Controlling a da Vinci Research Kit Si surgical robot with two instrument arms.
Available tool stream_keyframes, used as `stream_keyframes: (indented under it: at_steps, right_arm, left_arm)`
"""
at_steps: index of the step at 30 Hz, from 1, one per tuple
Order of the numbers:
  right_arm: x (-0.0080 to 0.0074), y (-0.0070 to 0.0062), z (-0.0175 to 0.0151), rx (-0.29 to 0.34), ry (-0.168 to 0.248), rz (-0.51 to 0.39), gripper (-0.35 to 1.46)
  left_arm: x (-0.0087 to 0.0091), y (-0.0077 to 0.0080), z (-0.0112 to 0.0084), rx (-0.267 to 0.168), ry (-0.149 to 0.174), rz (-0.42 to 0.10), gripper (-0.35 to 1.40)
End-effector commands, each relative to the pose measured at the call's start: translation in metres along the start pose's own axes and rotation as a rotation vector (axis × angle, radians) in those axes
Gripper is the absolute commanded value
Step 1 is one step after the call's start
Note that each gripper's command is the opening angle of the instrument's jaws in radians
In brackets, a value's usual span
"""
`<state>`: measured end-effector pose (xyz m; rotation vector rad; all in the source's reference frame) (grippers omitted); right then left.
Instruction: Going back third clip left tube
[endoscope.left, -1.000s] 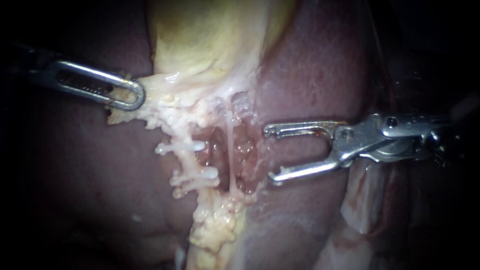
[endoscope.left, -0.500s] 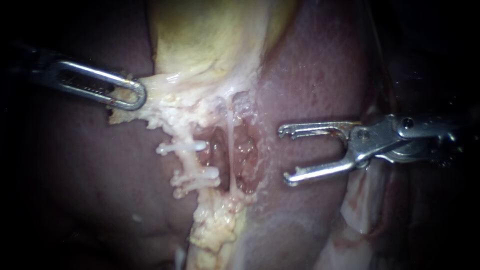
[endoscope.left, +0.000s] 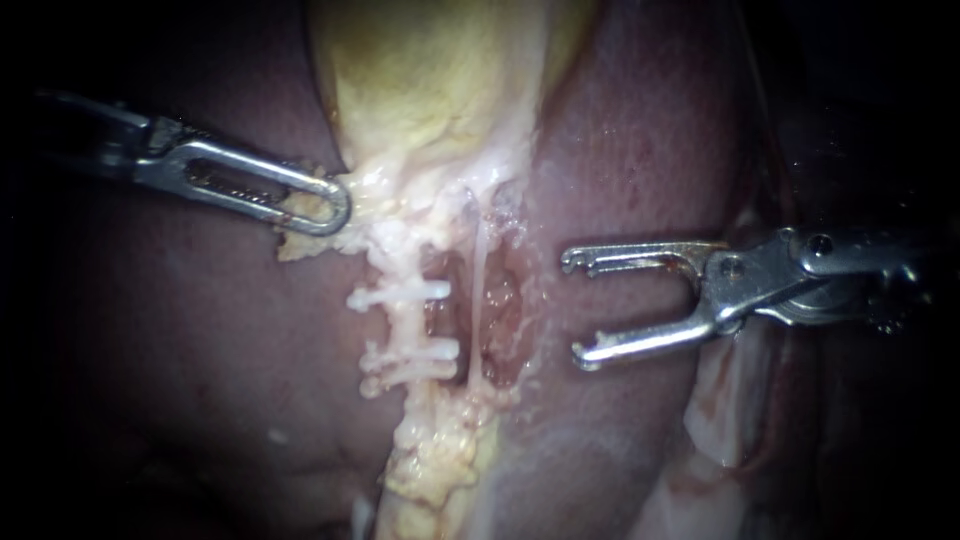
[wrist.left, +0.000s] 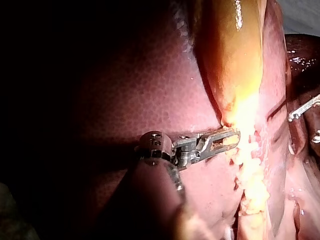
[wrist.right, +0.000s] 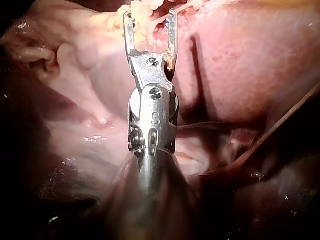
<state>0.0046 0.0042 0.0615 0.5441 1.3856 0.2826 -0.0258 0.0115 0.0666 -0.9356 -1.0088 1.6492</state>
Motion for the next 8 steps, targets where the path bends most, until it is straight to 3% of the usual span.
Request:
stream_keyframes:
  at_steps: [1,8]
  right_arm:
    - [0.0000,0.0000,0.0000,0.001,0.000,0.000,0.50]
    - [0.0001,-0.0003,0.0000,0.001,0.000,0.000,0.50]
  left_arm:
    - [0.0000,0.0000,0.0000,0.001,0.000,0.001,-0.35]
    - [0.0001,0.0000,0.0001,0.002,0.001,0.000,-0.35]
